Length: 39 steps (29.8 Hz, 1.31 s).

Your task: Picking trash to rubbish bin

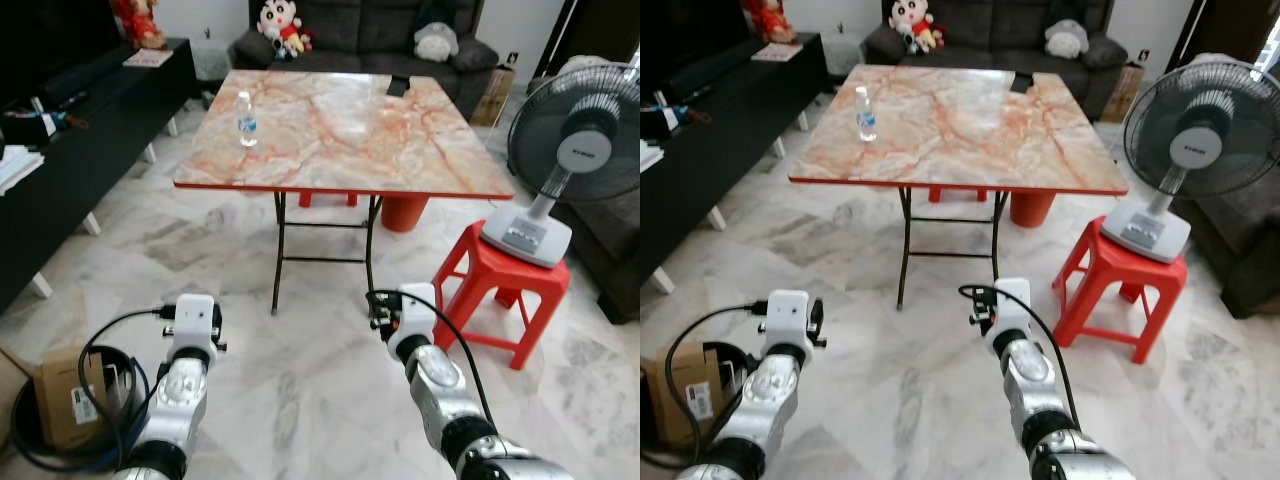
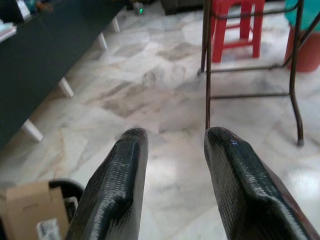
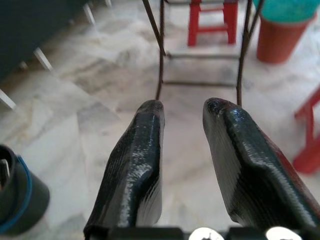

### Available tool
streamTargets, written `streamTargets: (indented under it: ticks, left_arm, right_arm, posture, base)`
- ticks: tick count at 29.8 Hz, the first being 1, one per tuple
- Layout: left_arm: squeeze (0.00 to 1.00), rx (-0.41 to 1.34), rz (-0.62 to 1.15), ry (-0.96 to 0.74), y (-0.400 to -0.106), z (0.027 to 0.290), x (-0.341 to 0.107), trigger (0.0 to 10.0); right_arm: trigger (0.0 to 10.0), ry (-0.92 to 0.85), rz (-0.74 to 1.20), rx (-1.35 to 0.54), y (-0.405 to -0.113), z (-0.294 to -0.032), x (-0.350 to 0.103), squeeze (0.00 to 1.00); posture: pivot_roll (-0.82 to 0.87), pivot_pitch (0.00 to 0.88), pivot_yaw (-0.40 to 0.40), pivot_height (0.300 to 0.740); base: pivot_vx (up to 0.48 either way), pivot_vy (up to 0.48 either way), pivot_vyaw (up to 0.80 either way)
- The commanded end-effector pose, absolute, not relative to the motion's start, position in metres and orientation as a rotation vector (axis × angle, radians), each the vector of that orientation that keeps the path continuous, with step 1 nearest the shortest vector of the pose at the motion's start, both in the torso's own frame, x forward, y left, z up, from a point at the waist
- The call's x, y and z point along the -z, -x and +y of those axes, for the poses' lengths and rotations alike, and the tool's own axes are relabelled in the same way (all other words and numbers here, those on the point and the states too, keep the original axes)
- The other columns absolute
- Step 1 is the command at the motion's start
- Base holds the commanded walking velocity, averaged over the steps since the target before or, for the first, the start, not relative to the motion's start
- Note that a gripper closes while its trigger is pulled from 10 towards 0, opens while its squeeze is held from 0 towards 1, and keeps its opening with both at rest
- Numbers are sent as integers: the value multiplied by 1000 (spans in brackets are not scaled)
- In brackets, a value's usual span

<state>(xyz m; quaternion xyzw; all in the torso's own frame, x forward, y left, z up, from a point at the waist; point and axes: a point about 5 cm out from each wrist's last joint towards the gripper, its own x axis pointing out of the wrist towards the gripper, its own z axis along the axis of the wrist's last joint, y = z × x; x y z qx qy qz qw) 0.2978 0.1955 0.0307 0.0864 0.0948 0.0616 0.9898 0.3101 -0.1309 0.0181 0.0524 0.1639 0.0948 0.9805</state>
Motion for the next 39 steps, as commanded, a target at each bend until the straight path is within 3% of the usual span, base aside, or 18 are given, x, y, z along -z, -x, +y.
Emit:
streamTargets:
  ticks: [1, 9, 22, 31, 39]
  left_arm:
    - [0, -124, 212, -168, -297, 198, -28, 10000]
    - [0, -168, 250, -157, -289, 212, -20, 10000]
    - [0, -177, 160, -156, -295, 210, -33, 10000]
    - [0, -217, -106, -227, -317, 206, -90, 10000]
    - [0, -234, -254, -253, -331, 201, -132, 10000]
  right_arm:
    - [10000, -108, 351, -170, -309, -135, -15, 0]
    - [10000, -103, 395, -148, -299, -141, -5, 0]
    - [10000, -116, 317, -180, -313, -130, -22, 0]
    - [10000, -158, -42, -272, -355, -103, -100, 0]
    - [10000, -154, -220, -328, -369, -90, -147, 0]
  posture:
    - [1, 0, -57, 740]
    - [2, 0, -60, 740]
    - [8, 0, -58, 740]
    - [11, 0, -62, 740]
    - [13, 0, -66, 740]
  base:
    - [0, 0, 0]
    - [213, 0, 0]
    - [119, 0, 0]
    - [0, 0, 0]
    - [236, 0, 60]
